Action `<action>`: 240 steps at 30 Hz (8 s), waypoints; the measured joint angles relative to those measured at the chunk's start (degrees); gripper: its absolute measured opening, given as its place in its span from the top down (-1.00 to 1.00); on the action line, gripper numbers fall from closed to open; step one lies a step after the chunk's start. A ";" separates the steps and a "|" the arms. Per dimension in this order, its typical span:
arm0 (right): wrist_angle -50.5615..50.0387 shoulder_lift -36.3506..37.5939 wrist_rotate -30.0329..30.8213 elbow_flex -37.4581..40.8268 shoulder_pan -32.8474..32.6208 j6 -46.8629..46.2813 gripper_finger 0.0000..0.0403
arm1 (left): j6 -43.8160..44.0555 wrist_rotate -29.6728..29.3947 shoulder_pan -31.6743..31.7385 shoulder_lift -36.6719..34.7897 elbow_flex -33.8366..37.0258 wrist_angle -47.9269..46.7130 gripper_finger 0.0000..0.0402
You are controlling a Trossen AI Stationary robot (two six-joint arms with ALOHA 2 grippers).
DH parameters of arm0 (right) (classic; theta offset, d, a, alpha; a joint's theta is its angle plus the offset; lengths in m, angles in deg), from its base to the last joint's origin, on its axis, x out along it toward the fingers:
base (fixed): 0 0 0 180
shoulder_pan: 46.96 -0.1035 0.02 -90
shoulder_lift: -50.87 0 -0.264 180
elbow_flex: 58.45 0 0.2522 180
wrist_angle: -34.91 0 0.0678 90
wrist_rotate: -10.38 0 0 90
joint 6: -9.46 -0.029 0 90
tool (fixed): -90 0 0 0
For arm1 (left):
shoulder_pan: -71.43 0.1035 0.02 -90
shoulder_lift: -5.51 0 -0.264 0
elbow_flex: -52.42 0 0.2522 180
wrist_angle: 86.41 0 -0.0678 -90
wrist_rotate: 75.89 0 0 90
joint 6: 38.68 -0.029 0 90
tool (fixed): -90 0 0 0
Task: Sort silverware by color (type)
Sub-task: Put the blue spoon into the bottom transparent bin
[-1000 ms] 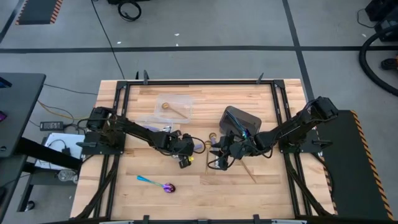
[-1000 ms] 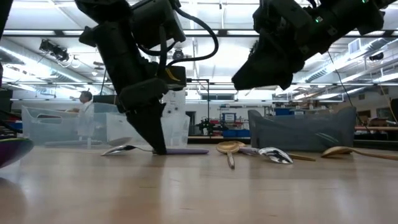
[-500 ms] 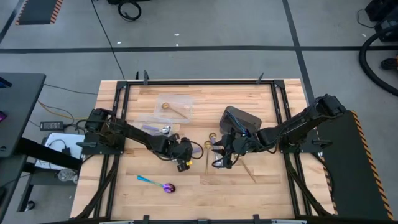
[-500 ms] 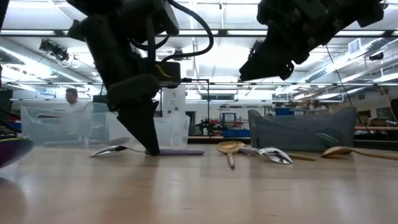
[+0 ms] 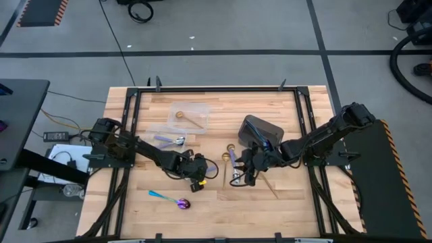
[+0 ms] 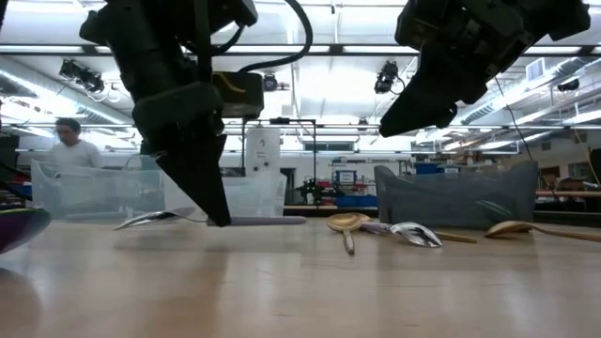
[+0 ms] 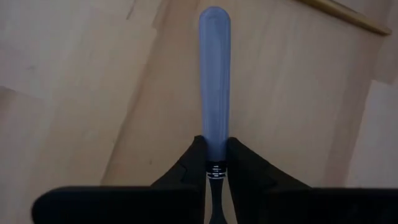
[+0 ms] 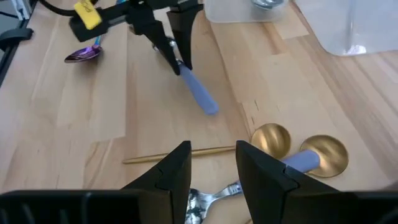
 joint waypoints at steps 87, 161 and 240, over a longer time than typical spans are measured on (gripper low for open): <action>43.24 -1.77 2.14 -0.02 2.22 44.10 -0.21 | -58.81 -16.60 -2.95 -33.13 -0.16 20.92 0.77; 46.11 -1.84 -11.74 0.00 5.83 40.50 0.83 | -57.63 6.21 5.84 -11.56 13.66 81.31 0.77; 12.29 -1.84 -29.21 0.00 14.01 -21.54 0.87 | -124.81 -16.46 5.38 -0.63 -19.93 -3.06 0.30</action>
